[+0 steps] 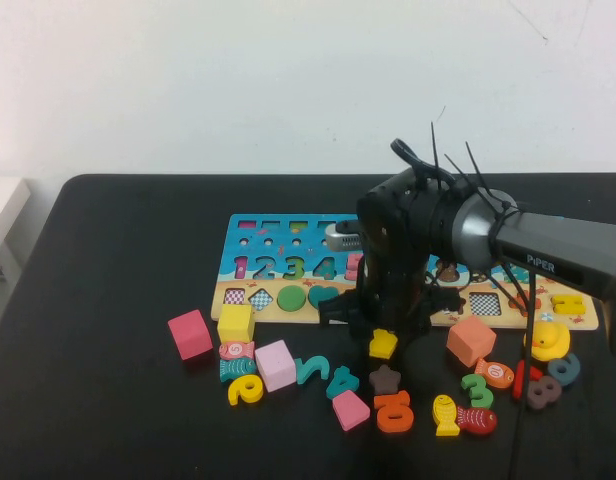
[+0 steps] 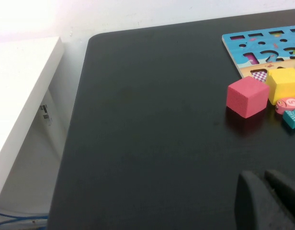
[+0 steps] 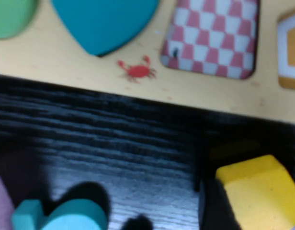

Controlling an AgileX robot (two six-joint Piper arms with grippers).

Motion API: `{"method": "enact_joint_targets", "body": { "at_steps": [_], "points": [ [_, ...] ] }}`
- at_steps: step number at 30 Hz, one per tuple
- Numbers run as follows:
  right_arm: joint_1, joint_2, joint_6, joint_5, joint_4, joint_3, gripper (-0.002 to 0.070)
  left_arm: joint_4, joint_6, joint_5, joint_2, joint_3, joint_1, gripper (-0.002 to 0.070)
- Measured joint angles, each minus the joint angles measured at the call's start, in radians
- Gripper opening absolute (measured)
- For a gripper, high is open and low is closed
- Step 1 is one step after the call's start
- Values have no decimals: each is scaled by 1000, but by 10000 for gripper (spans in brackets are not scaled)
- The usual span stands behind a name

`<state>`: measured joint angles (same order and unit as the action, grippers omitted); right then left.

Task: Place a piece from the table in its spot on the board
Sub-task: Pick up the "Pentagon", then place the "five-pointed star" into the hole of the five-pointed star

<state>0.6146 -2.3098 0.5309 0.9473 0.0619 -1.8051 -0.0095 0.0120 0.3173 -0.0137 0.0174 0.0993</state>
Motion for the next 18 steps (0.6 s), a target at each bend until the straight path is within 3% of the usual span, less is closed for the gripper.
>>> {"method": "enact_joint_targets", "body": {
  "at_steps": [7,18],
  "points": [
    [2,0,-86,57,23,-105,367,0,0,0,0,0,0,-3],
    [-2,-6,-120,91,223,-188,367,0,0,0,0,0,0,-2]
  ]
}}
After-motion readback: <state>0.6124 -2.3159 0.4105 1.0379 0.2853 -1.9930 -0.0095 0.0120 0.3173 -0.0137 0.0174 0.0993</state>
